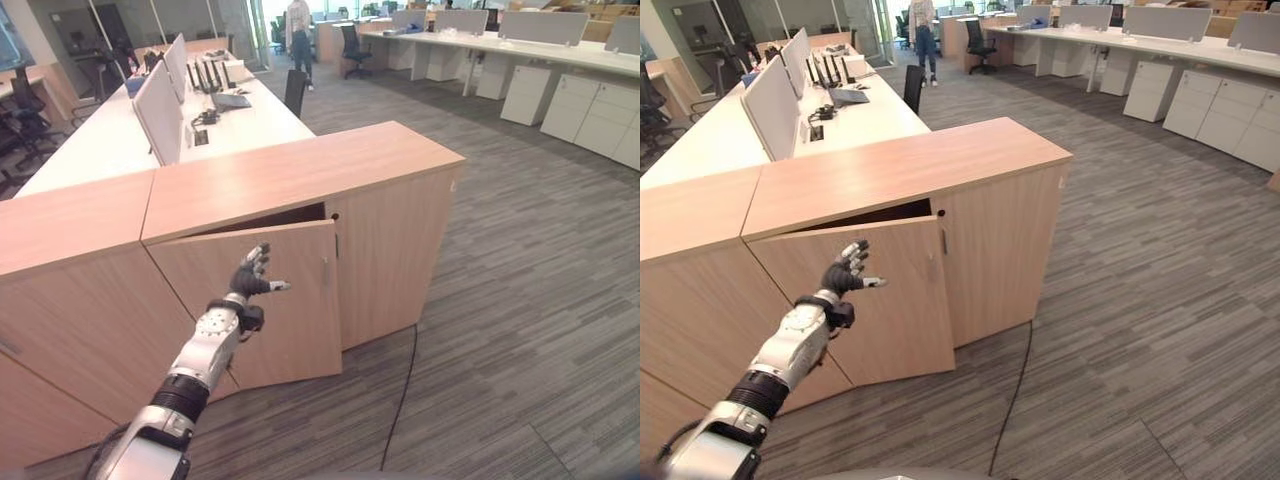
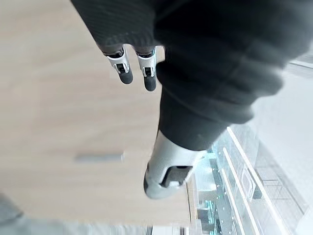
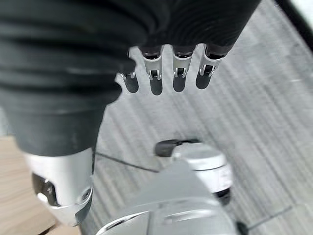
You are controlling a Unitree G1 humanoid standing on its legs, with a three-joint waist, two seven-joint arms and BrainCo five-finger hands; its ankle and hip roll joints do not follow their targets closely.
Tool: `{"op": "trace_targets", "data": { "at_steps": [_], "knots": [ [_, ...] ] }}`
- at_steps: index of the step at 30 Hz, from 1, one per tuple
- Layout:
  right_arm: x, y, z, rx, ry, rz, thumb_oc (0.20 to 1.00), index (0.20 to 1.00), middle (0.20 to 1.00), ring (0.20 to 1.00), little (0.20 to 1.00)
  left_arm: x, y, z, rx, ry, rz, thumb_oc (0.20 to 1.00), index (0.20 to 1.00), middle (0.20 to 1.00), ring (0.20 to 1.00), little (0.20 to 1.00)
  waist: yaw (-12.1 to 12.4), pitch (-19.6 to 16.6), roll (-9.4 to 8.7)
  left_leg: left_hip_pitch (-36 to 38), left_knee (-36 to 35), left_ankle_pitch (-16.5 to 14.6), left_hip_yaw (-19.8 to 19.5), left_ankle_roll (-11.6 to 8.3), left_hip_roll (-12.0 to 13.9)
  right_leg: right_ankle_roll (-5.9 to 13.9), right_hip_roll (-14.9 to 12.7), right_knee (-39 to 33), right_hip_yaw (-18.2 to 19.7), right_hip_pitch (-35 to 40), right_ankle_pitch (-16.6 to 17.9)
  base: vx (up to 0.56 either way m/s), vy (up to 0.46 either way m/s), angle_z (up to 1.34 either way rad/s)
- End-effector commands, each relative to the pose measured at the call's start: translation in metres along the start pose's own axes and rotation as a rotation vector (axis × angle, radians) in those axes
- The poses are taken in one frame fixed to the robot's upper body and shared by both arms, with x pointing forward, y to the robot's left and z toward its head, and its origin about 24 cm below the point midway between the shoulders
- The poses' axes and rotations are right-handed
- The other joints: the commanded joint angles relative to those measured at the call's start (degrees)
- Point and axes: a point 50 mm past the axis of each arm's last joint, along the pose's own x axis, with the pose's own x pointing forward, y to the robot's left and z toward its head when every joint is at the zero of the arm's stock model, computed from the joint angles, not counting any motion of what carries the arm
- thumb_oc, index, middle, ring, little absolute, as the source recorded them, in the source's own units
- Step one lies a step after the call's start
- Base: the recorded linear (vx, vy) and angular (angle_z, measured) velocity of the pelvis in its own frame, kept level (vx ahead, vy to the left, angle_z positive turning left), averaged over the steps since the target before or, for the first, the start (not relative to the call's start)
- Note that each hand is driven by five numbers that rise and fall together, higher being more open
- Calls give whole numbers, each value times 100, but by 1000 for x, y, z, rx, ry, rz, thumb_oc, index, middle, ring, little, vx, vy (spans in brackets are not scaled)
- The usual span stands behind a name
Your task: Put the empty folder in the office cabinet
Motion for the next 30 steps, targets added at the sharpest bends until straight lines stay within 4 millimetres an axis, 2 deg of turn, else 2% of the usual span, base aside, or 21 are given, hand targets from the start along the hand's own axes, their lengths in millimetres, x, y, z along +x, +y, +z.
{"op": "trace_targets", "data": {
  "at_steps": [1, 2, 3, 6, 7, 13, 14, 16, 17, 19, 20, 22, 25, 30],
  "knots": [
    [1, 12, 9, 8, 29, 13, 1000, 1000, 1000, 1000, 1000, 6, -3, -8, -232, 28, 10, 1000, 1000, 1000, 1000, 1000, -9, 201, -83, -112, 77, -564, -34, 544, -493, 105, 89, 43, -383, 193, -669, 5, -10, -6],
    [1, 13, 9, 7, 30, 16, 1000, 1000, 1000, 1000, 1000, 1, -3, -19, -271, 57, 13, 1000, 1000, 1000, 1000, 1000, -1, 208, -87, -123, 77, -562, -42, 544, -491, 106, 88, 43, -388, 191, -670, 3, -17, -5],
    [1, 16, 10, 6, 26, 25, 1000, 1000, 1000, 1000, 1000, -18, -5, -51, -303, 150, 1, 1000, 1000, 1000, 1000, 1000, 47, 242, -100, -140, 77, -564, -57, 546, -488, 106, 93, 43, -404, 184, -683, 8, -18, -4],
    [1, 18, 16, 16, 8, 26, 1000, 1000, 1000, 1000, 1000, -44, -7, -89, -261, 268, 9, 1000, 1000, 1000, 1000, 1000, 127, 284, -137, -181, 77, -555, -105, 551, -489, 87, 108, 43, -426, 172, -700, 3, -6, -1],
    [1, 18, 16, 16, 9, 25, 1000, 1000, 1000, 1000, 1000, -44, -7, -89, -261, 268, 9, 1000, 1000, 1000, 1000, 1000, 125, 280, -136, -182, 77, -555, -106, 551, -489, 87, 107, 43, -428, 171, -700, 0, 0, 0],
    [0, 16, 23, 77, -29, 4, 1000, 1000, 1000, 1000, 1000, -94, 12, -143, 8, 463, 68, 1000, 1000, 1000, 1000, 1000, 383, 387, -279, -341, 77, -479, -283, 528, -469, 47, 146, 43, -554, 124, -747, -14, -42, 11],
    [0, 16, 23, 88, -35, -3, 1000, 1000, 1000, 1000, 1000, -113, 22, -165, 101, 584, 87, 1000, 1000, 1000, 1000, 1000, 470, 430, -327, -366, 77, -460, -341, 504, -448, 40, 165, 43, -608, 145, -770, -22, -69, 21],
    [0, 14, 25, 85, -40, -11, 1000, 1000, 1000, 1000, 1000, -135, 32, -190, 157, 736, 115, 1000, 1000, 1000, 1000, 1000, 524, 447, -365, -444, 77, -406, -383, 493, -456, 29, 173, 43, -655, 101, -762, -22, -41, 14],
    [0, 13, 25, 85, -41, -11, 1000, 1000, 1000, 1000, 1000, -135, 31, -190, 157, 735, 114, 1000, 1000, 1000, 1000, 1000, 521, 447, -363, -446, 77, -406, -385, 493, -456, 29, 173, 43, -657, 100, -763, -10, -10, 13],
    [0, 12, 23, 60, -39, -8, 1000, 1000, 1000, 1000, 1000, -165, 38, -214, 136, 894, 161, 1000, 1000, 1000, 1000, 1000, 545, 463, -368, -473, 77, -385, -401, 483, -458, 15, 185, 43, -677, 97, -766, -4, -1, 18],
    [0, 11, 22, 45, -38, -6, 1000, 1000, 1000, 1000, 1000, -176, 40, -222, 118, 949, 179, 1000, 1000, 1000, 1000, 1000, 548, 467, -363, -482, 77, -376, -401, 475, -458, 8, 188, 43, -687, 90, -766, 2, 0, 14],
    [0, 7, 18, 1, -41, 0, 1000, 1000, 1000, 1000, 1000, -203, 45, -233, -41, 1014, 295, 1000, 1000, 1000, 1000, 1000, 579, 493, -361, -503, 77, -354, -428, 458, -449, -7, 201, 43, -705, 81, -770, -2, -8, 7],
    [0, 5, 18, -19, -57, 5, 1000, 1000, 1000, 1000, 1000, -215, 53, -236, -130, 1024, 396, 1000, 1000, 1000, 1000, 1000, 612, 519, -386, -527, 77, -332, -477, 440, -440, -19, 215, 43, -737, 83, -785, 2, -28, 8],
    [0, 9, 21, -65, -85, 24, 1000, 1000, 1000, 1000, 1000, -209, 52, -234, -144, 996, 416, 1000, 1000, 1000, 1000, 1000, 630, 521, -412, -524, 77, -324, -498, 421, -428, -27, 223, 43, -781, 111, -816, 7, -26, 5]
  ]
}}
